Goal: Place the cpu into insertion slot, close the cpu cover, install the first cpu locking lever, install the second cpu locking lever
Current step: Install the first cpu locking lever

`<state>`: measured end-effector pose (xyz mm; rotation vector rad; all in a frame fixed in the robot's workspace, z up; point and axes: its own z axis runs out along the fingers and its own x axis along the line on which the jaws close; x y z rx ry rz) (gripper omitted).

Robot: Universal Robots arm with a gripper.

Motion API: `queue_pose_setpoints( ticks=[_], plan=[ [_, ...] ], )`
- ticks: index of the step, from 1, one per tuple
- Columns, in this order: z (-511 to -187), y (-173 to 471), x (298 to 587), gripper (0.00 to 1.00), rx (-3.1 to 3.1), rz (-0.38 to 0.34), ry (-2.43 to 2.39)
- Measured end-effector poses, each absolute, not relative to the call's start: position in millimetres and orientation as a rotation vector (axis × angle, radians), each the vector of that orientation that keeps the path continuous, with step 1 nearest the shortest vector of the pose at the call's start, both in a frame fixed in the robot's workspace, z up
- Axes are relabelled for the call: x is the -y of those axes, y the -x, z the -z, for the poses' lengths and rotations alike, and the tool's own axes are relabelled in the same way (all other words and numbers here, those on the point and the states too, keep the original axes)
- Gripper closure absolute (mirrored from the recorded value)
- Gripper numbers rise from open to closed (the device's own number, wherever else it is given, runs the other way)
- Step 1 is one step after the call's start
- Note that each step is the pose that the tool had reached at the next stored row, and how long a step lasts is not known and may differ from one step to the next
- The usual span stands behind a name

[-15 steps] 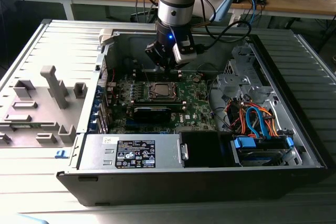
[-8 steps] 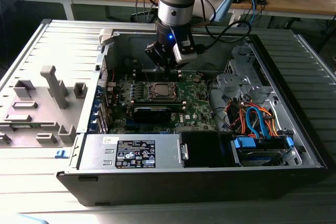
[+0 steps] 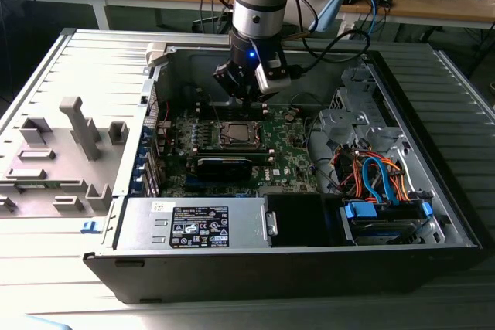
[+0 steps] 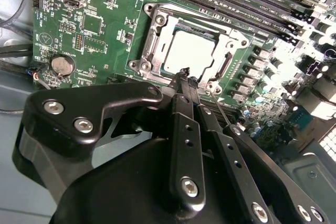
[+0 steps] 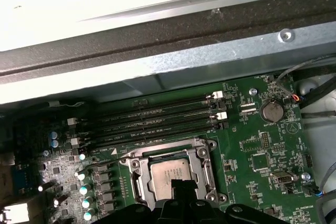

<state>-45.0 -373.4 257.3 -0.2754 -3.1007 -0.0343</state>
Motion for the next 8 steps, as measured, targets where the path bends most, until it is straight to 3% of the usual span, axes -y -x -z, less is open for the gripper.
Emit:
queue_pose_setpoints(
  ticks=[8],
  plan=[
    [-257.3,45.0,373.4,0.89,3.102,0.034,0.259]
  ],
)
